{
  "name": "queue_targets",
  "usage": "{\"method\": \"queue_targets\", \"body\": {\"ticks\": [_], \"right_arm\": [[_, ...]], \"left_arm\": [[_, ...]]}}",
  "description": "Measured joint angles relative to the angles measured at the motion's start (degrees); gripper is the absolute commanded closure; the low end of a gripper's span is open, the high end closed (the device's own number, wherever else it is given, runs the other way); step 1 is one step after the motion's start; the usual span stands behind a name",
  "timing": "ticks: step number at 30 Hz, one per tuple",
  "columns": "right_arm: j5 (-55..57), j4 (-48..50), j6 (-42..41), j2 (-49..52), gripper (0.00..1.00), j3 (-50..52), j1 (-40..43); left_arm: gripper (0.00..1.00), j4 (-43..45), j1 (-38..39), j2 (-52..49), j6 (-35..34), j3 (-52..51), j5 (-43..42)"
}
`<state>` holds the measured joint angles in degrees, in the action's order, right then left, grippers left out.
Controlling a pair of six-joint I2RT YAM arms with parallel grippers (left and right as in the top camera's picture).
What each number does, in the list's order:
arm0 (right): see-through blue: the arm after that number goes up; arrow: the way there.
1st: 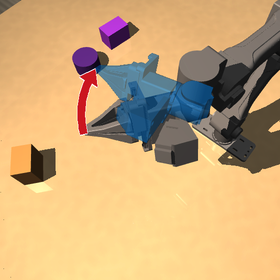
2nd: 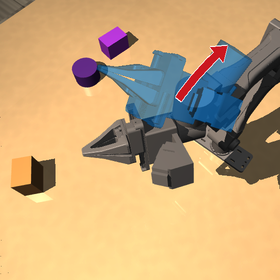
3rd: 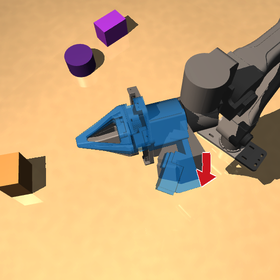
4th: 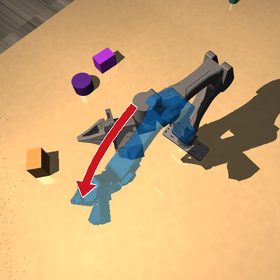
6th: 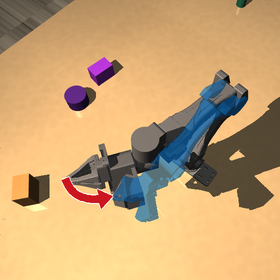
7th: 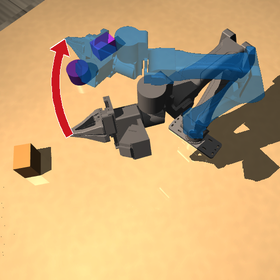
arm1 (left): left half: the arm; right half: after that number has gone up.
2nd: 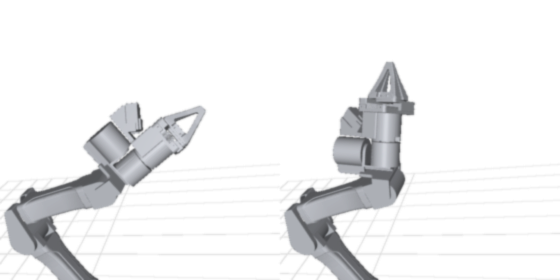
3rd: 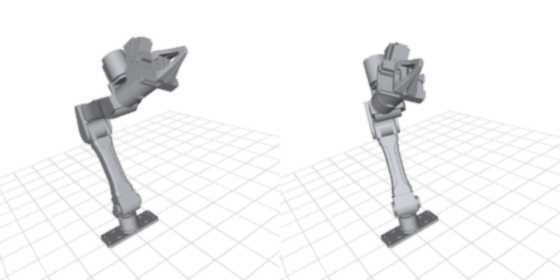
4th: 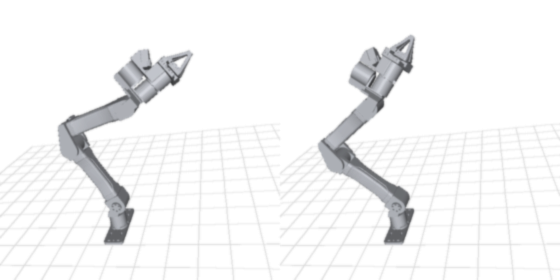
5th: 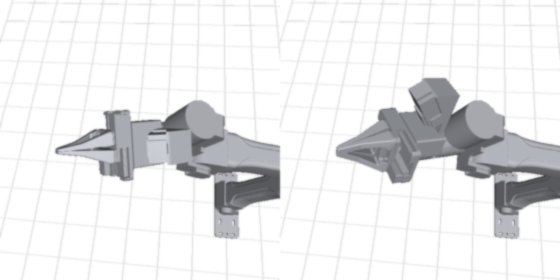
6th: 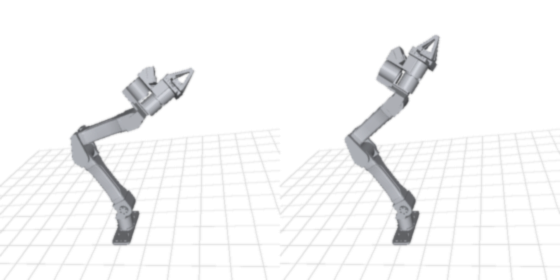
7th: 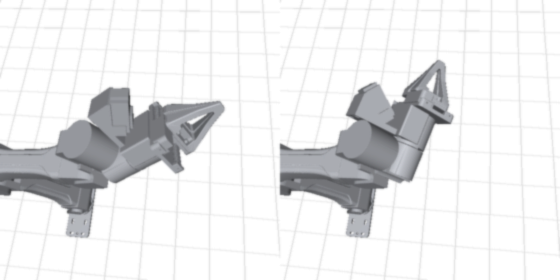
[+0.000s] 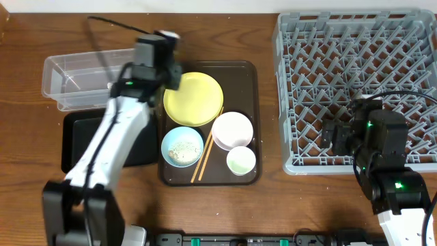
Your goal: Sort waste into correct bins and load items into the dishwasher rack
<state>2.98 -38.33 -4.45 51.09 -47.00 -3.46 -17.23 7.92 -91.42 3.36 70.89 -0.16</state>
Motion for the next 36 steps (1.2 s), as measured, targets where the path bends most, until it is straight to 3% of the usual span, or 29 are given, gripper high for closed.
{"method": "queue_targets", "body": {"ticks": [3, 9, 14, 15, 18, 19, 23, 31, 36], "right_arm": [[0.0, 0.0, 0.0, 0.0, 0.01, 0.0, 0.0], [0.0, 0.0, 0.0, 0.0, 0.01, 0.0, 0.0], [0.0, 0.0, 0.0, 0.0, 0.01, 0.0, 0.0], [0.0, 0.0, 0.0, 0.0, 0.01, 0.0, 0.0], [0.0, -0.1, 0.0, 0.0, 0.01, 0.0, 0.0], [0.0, -0.2, 0.0, 0.0, 0.01, 0.0, 0.0], [0.0, -0.5, 0.0, 0.0, 0.01, 0.0, 0.0], [0.0, -0.4, 0.0, 0.0, 0.01, -0.1, 0.0], [0.0, -0.4, 0.0, 0.0, 0.01, -0.1, 0.0]], "left_arm": [[0.94, 0.6, -4.8, 0.3, -7.7, 0.1, 1.0], [0.83, 2.9, -14.5, -3.7, -25.5, 0.1, 2.3], [0.43, 7.0, -17.2, -7.0, -32.2, 0.1, 2.5], [0.37, 7.4, -17.2, -7.3, -33.0, 0.1, 2.6], [0.33, 8.3, -17.2, -7.3, -34.2, 0.1, 2.0], [0.26, 8.3, -17.2, -7.1, -34.0, 0.1, 1.5], [0.15, 3.9, -16.8, -4.2, -32.7, 0.1, -1.9], [0.13, -18.1, -6.8, 6.0, -31.8, 0.2, -5.9], [0.13, -24.4, 2.3, 4.5, -31.8, -1.4, -6.5]]}}
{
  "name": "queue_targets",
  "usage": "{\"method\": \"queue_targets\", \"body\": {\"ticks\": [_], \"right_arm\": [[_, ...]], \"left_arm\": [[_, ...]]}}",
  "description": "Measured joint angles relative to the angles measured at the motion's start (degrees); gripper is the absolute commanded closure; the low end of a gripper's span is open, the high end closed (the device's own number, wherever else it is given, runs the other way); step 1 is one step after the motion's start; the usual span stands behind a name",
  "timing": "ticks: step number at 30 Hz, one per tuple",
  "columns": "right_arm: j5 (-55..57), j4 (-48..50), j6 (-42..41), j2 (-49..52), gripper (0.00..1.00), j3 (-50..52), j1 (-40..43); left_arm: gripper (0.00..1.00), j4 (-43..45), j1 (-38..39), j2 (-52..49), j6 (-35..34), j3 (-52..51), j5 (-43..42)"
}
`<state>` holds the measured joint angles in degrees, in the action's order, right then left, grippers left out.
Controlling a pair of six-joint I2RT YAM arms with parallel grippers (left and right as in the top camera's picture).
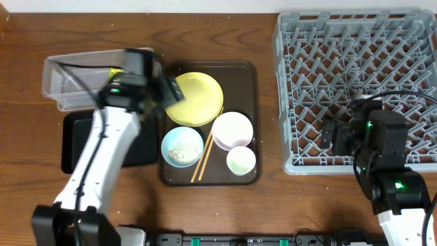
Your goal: Sort waste into correct bins and load items into the dishwasher rack
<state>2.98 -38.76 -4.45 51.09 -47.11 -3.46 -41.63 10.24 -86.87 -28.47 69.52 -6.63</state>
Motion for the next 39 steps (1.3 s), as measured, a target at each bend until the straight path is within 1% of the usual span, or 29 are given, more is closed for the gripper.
{"method": "queue_targets", "body": {"ticks": [4, 8, 13, 15, 18, 19, 21, 22, 23, 25, 33, 39], "right_arm": [[0.0, 0.0, 0.0, 0.0, 0.01, 0.0, 0.0], [0.0, 0.0, 0.0, 0.0, 0.01, 0.0, 0.0], [0.0, 0.0, 0.0, 0.0, 0.01, 0.0, 0.0], [0.0, 0.0, 0.0, 0.0, 0.01, 0.0, 0.0], [0.0, 0.0, 0.0, 0.0, 0.01, 0.0, 0.0], [0.0, 0.0, 0.0, 0.0, 0.01, 0.0, 0.0], [0.0, 0.0, 0.0, 0.0, 0.01, 0.0, 0.0], [0.0, 0.0, 0.0, 0.0, 0.01, 0.0, 0.0], [0.0, -0.1, 0.0, 0.0, 0.01, 0.0, 0.0], [0.0, -0.1, 0.0, 0.0, 0.01, 0.0, 0.0], [0.0, -0.2, 0.0, 0.0, 0.01, 0.0, 0.0], [0.0, -0.2, 0.0, 0.0, 0.01, 0.0, 0.0]], "left_arm": [[0.17, -0.8, 5.6, -2.6, -0.2, -3.0, -0.3], [0.25, -0.7, 9.4, -6.1, -0.5, -5.2, -0.4], [0.38, -0.3, 12.1, -10.3, -1.0, -5.4, -0.5], [0.47, -0.3, 13.0, -11.9, -1.4, -5.4, -0.5], [0.56, -0.3, 13.9, -14.4, -1.6, -5.4, -0.5], [0.61, -0.3, 14.1, -15.0, -1.6, -5.4, -0.5], [0.77, -0.4, 14.6, -16.1, -1.6, -5.4, -0.5], [0.81, -0.4, 14.7, -16.5, -1.7, -5.4, -0.5], [0.88, -0.3, 15.0, -16.6, -1.6, -5.4, -0.5], [0.94, -0.5, 15.4, -16.7, -1.7, -5.4, -0.5], [0.94, -2.1, 15.7, -15.5, -1.5, -5.3, 0.7], [0.94, -3.5, 15.6, -8.9, 0.5, -5.3, 0.3]]}}
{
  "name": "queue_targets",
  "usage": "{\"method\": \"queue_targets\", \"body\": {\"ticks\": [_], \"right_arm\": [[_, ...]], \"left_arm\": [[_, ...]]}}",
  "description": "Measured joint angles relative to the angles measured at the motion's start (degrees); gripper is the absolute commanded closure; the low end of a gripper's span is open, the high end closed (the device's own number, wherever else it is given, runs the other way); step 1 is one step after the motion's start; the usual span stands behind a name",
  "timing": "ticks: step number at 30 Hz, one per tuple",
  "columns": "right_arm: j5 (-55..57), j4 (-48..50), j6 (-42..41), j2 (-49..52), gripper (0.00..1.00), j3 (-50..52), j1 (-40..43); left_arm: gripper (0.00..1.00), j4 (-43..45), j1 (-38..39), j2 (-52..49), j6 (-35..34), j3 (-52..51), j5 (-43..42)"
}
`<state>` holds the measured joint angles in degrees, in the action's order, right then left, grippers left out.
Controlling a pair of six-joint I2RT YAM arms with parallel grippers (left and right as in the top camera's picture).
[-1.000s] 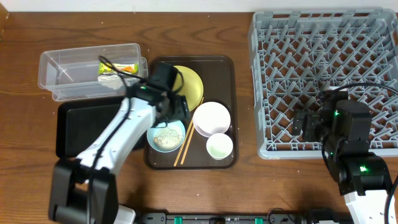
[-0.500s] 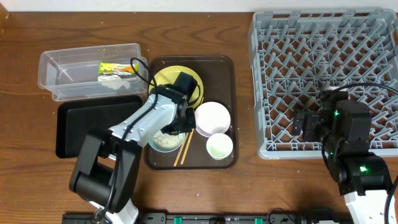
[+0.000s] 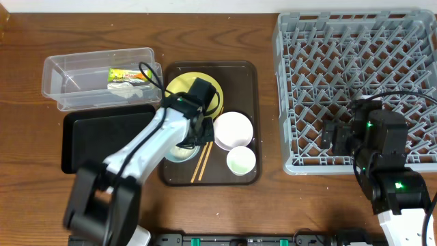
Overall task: Sort waste into correct bins and load items into the dishwasher rack
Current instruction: 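Grasp the light-blue rice bowl rim with the left gripper, then tip the blue bowl over the black tray to dump the rice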
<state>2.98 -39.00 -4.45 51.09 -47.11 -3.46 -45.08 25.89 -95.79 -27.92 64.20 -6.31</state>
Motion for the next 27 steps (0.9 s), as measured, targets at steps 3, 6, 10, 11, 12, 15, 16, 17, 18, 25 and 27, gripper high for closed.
{"method": "queue_targets", "body": {"ticks": [3, 6, 10, 11, 12, 15, 16, 17, 18, 25, 27], "right_arm": [[0.0, 0.0, 0.0, 0.0, 0.01, 0.0, 0.0], [0.0, 0.0, 0.0, 0.0, 0.01, 0.0, 0.0], [0.0, 0.0, 0.0, 0.0, 0.01, 0.0, 0.0], [0.0, 0.0, 0.0, 0.0, 0.01, 0.0, 0.0], [0.0, 0.0, 0.0, 0.0, 0.01, 0.0, 0.0], [0.0, 0.0, 0.0, 0.0, 0.01, 0.0, 0.0], [0.0, 0.0, 0.0, 0.0, 0.01, 0.0, 0.0], [0.0, 0.0, 0.0, 0.0, 0.01, 0.0, 0.0], [0.0, 0.0, 0.0, 0.0, 0.01, 0.0, 0.0], [0.0, 0.0, 0.0, 0.0, 0.01, 0.0, 0.0], [0.0, 0.0, 0.0, 0.0, 0.01, 0.0, 0.0]], "left_arm": [[0.94, -0.2, -0.5, 5.4, 1.6, 0.0, -0.4], [0.94, -1.2, -2.6, 10.1, 3.6, 0.2, -1.0], [0.94, -1.8, -8.8, 12.9, 7.3, 0.2, -3.8], [0.94, -1.9, -11.8, 13.0, 8.9, 0.2, -5.9], [0.94, -1.9, -12.9, 13.0, 9.5, 0.2, -6.6], [0.94, -1.8, -20.7, 12.5, 13.9, 0.2, -14.0], [0.94, -1.8, -23.6, 12.3, 15.5, 0.2, -17.0], [0.94, -1.8, -26.5, 12.1, 17.0, 0.2, -20.0], [0.94, -1.8, -28.9, 11.8, 18.3, 0.2, -22.6], [0.94, -1.7, -44.9, 7.3, 27.8, -0.9, -43.7], [0.94, -1.8, -48.5, 5.2, 30.3, -1.8, -49.9]]}}
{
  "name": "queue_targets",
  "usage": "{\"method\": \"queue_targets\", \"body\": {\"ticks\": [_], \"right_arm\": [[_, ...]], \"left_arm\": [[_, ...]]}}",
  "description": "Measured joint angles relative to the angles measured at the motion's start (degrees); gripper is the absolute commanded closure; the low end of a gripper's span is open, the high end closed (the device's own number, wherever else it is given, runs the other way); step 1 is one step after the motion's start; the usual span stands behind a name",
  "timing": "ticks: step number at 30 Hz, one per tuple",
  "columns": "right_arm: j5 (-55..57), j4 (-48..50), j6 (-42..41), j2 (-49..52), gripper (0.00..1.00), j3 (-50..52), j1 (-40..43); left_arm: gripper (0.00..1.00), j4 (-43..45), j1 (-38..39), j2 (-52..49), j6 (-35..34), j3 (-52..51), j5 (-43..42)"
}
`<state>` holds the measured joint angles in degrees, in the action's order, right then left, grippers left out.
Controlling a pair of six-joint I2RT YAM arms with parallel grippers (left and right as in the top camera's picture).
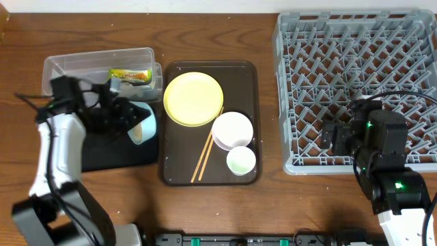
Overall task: Sort waste into correct bins and load items into the dishwasher rack
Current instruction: 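Tip the blue bowl over the black tray to dump the rice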
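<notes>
My left gripper (pixel 128 115) is shut on the light blue bowl (pixel 143 124), which is tipped on its side over the black bin (pixel 102 156) at the left. Behind it, the clear bin (pixel 65 72) holds a yellow-green wrapper (pixel 130 74). On the brown tray (pixel 242 75) lie a yellow plate (pixel 193 98), a white bowl (pixel 232 130), a small green bowl (pixel 240 160) and chopsticks (pixel 207 156). The grey dishwasher rack (pixel 358 75) stands at the right. My right gripper (pixel 336 138) hangs over the rack's front part; its jaws are too dark to read.
The brown wooden table (pixel 218 41) shows between the tray and the rack. The left arm's cables (pixel 31 102) trail near the table's left edge. A black bar (pixel 246 239) runs along the front edge.
My left gripper was at the blue bowl on the brown tray. Now it holds that bowl, tipped, over the black bin to the left, and the bowl's spot on the tray is bare. The right arm is unchanged.
First my left gripper was over the tray's back left corner, then over the right end of the clear bin. After that the wrapper lay in the clear bin and the gripper was down at the blue bowl. Now the bowl is tipped over the black bin.
</notes>
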<state>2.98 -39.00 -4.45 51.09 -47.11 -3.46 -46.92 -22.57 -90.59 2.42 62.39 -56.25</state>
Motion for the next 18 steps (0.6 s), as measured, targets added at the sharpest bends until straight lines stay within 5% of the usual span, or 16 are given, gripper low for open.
{"method": "queue_targets", "body": {"ticks": [11, 18], "right_arm": [[0.0, 0.0, 0.0, 0.0, 0.01, 0.0, 0.0], [0.0, 0.0, 0.0, 0.0, 0.01, 0.0, 0.0]], "left_arm": [[0.94, -0.5, -11.9, -10.5, 4.5, -2.0, -24.1], [0.94, -0.7, -15.6, -12.2, 4.6, -2.0, -30.3]]}}
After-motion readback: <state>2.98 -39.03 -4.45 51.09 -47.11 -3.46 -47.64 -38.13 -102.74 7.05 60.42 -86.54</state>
